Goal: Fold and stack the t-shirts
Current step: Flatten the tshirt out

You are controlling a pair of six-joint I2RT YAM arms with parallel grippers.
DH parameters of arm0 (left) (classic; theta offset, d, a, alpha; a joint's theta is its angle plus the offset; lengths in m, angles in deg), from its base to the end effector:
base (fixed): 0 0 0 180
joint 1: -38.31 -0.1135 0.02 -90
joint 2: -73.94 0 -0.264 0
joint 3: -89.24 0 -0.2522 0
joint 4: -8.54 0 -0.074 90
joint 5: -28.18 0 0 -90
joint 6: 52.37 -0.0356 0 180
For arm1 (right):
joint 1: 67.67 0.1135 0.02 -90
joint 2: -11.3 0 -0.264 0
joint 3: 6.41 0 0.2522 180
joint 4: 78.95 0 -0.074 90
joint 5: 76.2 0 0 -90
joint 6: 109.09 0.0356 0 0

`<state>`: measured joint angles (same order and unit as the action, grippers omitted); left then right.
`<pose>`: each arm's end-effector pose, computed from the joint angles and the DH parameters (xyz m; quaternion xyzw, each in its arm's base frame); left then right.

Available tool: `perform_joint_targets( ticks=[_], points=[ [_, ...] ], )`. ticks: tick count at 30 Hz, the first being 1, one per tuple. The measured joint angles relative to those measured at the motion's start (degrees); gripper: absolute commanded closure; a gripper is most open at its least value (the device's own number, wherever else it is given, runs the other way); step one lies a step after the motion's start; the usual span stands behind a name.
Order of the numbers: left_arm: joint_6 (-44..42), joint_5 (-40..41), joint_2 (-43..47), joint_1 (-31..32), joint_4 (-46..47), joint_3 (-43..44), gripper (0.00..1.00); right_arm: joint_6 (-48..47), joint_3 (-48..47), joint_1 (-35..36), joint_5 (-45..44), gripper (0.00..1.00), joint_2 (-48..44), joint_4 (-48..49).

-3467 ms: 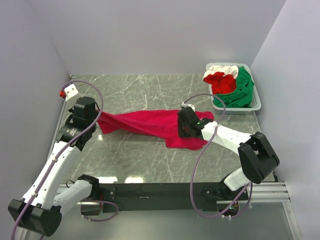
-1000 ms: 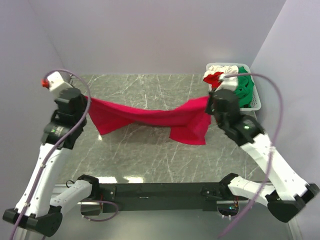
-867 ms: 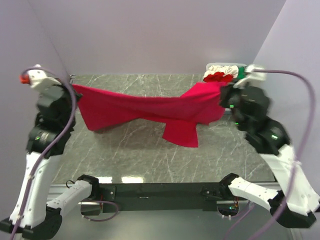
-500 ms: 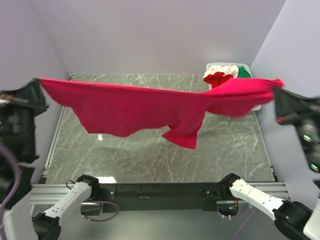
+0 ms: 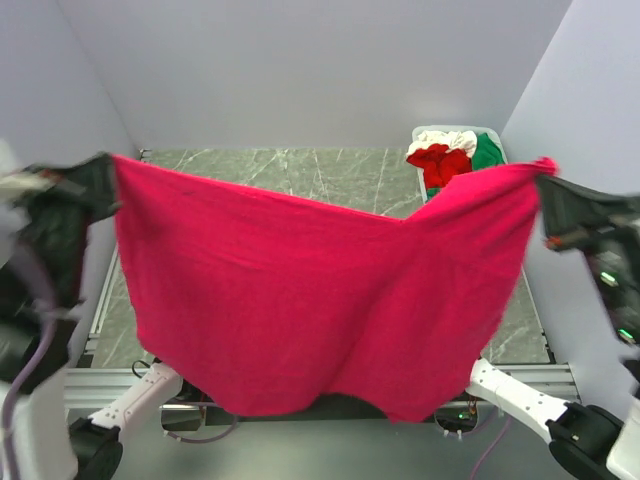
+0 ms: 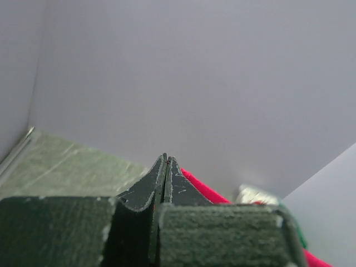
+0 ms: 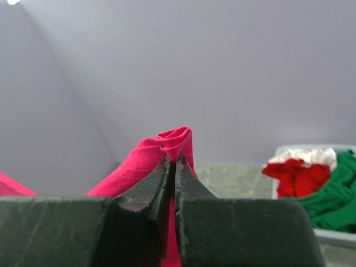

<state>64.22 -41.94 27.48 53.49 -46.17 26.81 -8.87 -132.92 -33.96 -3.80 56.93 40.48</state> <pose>0.0253 0.0057 0.5738 -0.1962 0.5734 -0.1846 0.7738 -0.0135 -0.0219 0.5887 0.0080 0.5784 0.2223 0.7849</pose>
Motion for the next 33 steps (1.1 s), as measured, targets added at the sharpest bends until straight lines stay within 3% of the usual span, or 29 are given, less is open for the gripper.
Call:
perform_joint_targets(
  ticks=[8,15,19,24,28,33],
  points=[
    [-0.02,1.03,-18.32,-0.09,2.14,-9.09,0.99,-3.63,13.33,-0.17,-5.01,1.00,10.75,9.05],
    [-0.50,0.92,-30.34,-1.29,3.23,-8.35,0.99,-6.95,11.34,-1.42,-5.27,1.00,27.93,13.88],
    [-1.38,0.33,-31.04,-2.14,4.63,-3.56,0.99,-8.96,5.25,-1.86,-5.18,1.00,34.10,13.90],
    [-2.78,-0.94,-28.68,-2.75,8.68,0.37,0.99,-11.56,-3.78,-1.90,-5.22,1.00,35.34,14.60],
    [-3.50,-2.75,-25.18,-2.78,10.14,0.72,0.99,-12.09,-5.75,-1.90,-4.31,1.00,31.71,16.04],
    [-4.28,-4.96,-17.77,-2.78,10.49,-1.97,1.00,-11.93,-0.24,-0.37,-2.32,1.00,21.94,15.78]
  ],
)
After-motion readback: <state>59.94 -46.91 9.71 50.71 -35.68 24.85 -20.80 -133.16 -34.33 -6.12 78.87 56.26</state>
